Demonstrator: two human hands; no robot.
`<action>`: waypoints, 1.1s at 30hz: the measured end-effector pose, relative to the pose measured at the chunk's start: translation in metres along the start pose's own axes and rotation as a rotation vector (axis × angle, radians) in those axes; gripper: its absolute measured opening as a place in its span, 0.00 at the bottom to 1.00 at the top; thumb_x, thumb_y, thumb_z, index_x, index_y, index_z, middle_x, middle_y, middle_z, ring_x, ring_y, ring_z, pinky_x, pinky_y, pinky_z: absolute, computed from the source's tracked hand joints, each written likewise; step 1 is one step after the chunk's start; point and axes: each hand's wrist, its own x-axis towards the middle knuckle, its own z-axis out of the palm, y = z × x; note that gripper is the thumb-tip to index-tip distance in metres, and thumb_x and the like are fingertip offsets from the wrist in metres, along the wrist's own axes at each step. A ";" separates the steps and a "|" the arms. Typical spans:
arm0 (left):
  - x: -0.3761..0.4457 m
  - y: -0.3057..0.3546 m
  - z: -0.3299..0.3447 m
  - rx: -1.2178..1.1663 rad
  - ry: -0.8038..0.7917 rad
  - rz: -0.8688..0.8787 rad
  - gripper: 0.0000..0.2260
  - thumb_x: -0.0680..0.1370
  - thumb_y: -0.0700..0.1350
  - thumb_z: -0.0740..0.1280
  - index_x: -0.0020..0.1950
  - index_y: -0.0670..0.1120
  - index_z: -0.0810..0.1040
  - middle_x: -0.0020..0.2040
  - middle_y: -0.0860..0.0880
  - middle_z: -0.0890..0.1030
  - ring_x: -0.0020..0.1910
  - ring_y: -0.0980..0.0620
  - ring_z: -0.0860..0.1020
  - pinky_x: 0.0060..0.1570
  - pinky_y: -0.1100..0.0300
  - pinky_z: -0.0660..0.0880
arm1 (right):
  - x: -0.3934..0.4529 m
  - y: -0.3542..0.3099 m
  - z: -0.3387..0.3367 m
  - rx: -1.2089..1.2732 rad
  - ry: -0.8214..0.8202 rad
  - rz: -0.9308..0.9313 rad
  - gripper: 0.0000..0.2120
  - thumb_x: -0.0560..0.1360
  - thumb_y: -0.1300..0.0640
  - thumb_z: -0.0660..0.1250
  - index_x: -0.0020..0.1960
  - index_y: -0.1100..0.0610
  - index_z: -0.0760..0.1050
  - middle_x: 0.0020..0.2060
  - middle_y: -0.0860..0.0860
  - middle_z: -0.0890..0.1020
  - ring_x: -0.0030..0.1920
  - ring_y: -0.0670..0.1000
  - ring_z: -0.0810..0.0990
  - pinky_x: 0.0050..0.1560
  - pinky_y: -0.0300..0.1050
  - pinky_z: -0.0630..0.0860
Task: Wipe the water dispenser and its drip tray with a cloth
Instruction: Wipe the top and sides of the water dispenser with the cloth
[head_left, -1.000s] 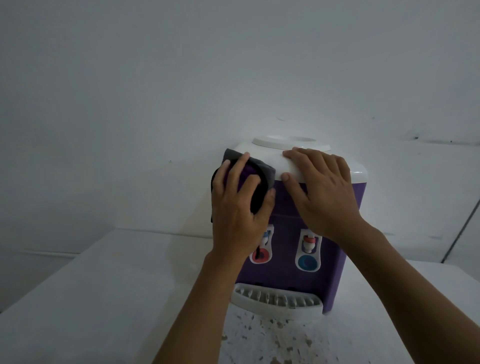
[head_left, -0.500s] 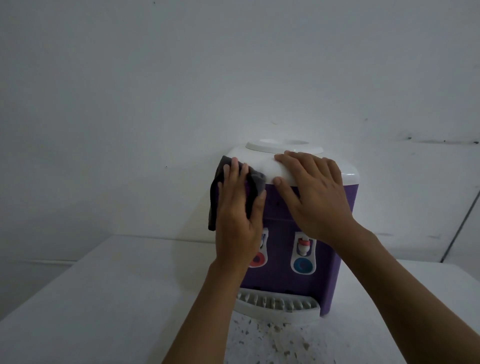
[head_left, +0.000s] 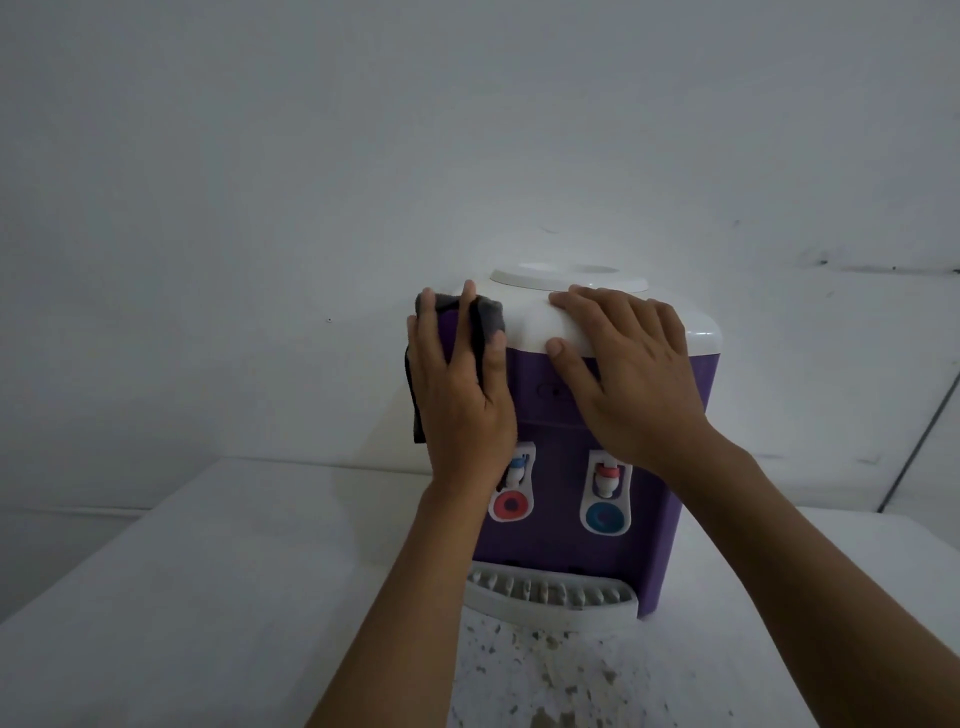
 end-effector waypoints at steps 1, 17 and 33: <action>-0.005 -0.002 0.002 0.005 0.010 -0.044 0.23 0.88 0.57 0.51 0.84 0.58 0.59 0.85 0.48 0.56 0.85 0.45 0.54 0.82 0.35 0.51 | 0.000 0.000 0.000 0.000 -0.001 0.000 0.23 0.84 0.40 0.53 0.76 0.48 0.68 0.72 0.48 0.74 0.72 0.52 0.68 0.77 0.53 0.58; -0.009 -0.018 0.001 0.025 -0.112 0.071 0.27 0.88 0.60 0.48 0.85 0.61 0.42 0.87 0.48 0.41 0.86 0.43 0.46 0.83 0.40 0.53 | 0.000 0.002 0.003 -0.003 0.010 -0.008 0.23 0.84 0.40 0.52 0.75 0.48 0.67 0.72 0.48 0.73 0.72 0.52 0.67 0.76 0.53 0.58; -0.100 -0.096 -0.009 -0.058 -0.192 -0.028 0.33 0.88 0.46 0.58 0.85 0.60 0.40 0.86 0.50 0.53 0.84 0.51 0.57 0.76 0.58 0.66 | 0.001 0.003 0.005 0.011 0.018 -0.025 0.23 0.85 0.40 0.52 0.75 0.49 0.67 0.71 0.49 0.73 0.71 0.55 0.68 0.75 0.55 0.58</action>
